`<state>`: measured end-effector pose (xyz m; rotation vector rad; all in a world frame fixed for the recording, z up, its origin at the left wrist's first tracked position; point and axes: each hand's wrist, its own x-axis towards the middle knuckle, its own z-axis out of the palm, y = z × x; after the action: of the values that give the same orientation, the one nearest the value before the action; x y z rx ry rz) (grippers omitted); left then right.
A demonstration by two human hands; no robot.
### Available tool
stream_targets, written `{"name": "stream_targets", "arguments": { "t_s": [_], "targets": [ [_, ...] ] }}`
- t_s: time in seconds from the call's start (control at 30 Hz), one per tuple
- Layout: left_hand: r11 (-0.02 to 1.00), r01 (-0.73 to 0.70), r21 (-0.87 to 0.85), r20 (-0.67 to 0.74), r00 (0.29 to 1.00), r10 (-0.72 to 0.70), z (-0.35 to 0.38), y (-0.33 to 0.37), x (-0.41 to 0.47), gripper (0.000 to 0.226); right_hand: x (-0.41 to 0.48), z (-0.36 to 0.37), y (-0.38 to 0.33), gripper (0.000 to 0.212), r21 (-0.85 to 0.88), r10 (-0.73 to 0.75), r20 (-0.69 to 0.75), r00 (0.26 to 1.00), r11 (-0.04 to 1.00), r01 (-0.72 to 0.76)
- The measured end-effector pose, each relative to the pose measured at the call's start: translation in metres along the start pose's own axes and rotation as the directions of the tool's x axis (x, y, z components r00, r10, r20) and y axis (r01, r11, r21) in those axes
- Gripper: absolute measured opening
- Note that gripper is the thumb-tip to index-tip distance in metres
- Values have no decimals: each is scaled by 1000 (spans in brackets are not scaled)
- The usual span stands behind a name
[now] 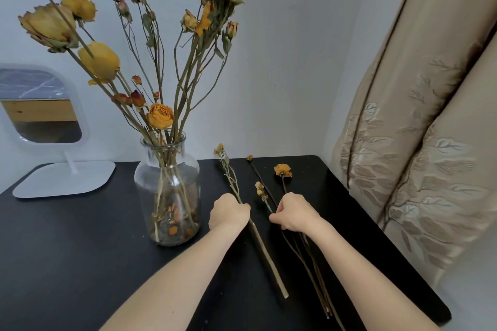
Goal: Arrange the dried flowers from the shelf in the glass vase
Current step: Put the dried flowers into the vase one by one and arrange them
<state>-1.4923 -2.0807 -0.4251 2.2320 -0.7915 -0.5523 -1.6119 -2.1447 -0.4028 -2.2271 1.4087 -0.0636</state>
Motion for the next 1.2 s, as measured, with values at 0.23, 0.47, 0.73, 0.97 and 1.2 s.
{"name": "stream_targets", "arguments": {
  "t_s": [0.23, 0.47, 0.73, 0.97, 1.2],
  "targets": [
    [987, -80, -137, -21, 997, 78, -12, 4, -8, 24, -8, -12, 0, 20, 255, -37, -124, 992, 965, 68],
    [917, -295, -268, -5, 952, 305, -41, 18, -31, 30, -25, -28, -3, 21, 508, -5, -259, 966, 850, 141],
    [780, -528, -335, 13, 826, 564, -87, 24, -75, 14, -49, -41, -26, 17, 654, -16, -377, 926, 704, 278],
    [628, -711, -315, -36, 670, 741, -148, 25, -132, 11, -71, -48, -49, 20, 647, -77, -432, 898, 668, 369],
    [626, -730, -276, 69, 634, 770, -190, 28, -157, 17, -86, -52, -71, 19, 636, -126, -470, 874, 638, 434]
  ]
}}
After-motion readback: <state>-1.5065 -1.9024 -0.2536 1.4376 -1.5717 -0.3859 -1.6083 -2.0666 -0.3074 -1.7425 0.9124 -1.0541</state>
